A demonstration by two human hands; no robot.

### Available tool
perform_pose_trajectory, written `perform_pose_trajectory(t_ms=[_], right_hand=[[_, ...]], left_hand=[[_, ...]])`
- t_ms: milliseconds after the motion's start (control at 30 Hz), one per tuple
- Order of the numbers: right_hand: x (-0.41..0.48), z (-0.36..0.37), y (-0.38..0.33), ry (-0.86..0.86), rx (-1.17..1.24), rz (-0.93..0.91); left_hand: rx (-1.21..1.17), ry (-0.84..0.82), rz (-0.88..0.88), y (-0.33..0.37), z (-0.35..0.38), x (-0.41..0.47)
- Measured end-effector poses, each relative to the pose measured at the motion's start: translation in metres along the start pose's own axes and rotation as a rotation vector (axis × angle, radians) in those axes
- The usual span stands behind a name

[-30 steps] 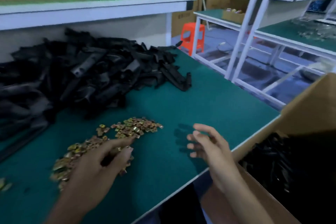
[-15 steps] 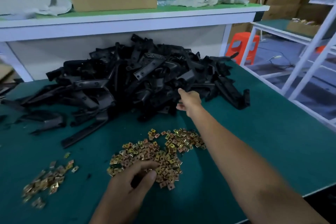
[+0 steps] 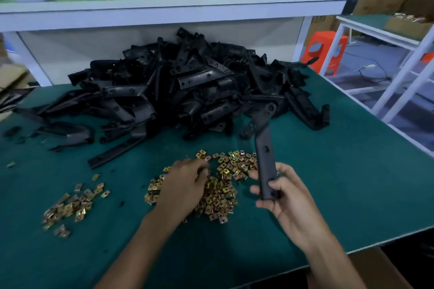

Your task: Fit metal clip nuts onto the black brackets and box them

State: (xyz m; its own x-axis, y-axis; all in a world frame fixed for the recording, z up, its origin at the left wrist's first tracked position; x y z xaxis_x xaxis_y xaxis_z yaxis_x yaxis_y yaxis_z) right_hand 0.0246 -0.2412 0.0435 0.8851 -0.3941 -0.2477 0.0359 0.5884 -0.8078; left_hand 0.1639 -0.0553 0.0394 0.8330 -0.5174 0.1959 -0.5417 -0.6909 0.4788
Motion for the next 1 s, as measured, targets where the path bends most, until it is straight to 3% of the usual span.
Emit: perform_pose_trajectory(t_ms=[133,267,567,667,767,1000], right_hand=[[-0.017,-0.004,0.03,0.113,-0.13,-0.132],[-0.018,-0.004,0.041,0.155,-0.213,-0.281],[-0.011,-0.012,0.047,0.137,-0.241,-0.269],[-0.011,-0.014,0.049,0.135,-0.248,-0.266],[-0.011,-0.013,0.048,0.134,-0.26,-0.259],[-0.017,-0.009,0.045,0.075,-0.311,-0.287]], left_hand=[[0.166,-0.065,0.071,0.015,0.018,0.035],[0.183,-0.193,-0.013,0.024,0.026,0.049],[0.105,-0.39,-0.076,0.026,0.027,0.065],[0.078,-0.389,-0.067,0.025,0.023,0.066],[-0.091,-0.289,-0.13,0.017,0.015,0.057],[-0.928,-0.125,-0.327,0.025,-0.029,0.006]])
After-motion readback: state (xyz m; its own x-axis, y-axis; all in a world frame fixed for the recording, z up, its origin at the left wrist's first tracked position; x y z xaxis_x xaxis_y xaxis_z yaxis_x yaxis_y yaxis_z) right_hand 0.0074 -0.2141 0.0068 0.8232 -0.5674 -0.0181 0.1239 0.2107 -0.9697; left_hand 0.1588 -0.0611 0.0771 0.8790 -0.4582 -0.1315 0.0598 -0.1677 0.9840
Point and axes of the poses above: each hand's wrist, its own x-axis towards the middle knuckle, its own z-axis out of the palm, y = z × x, the point moved 2 cm from there along x, towards the middle knuckle, and after that the axes turned 5 degrees about x, right-handed, at the moved point
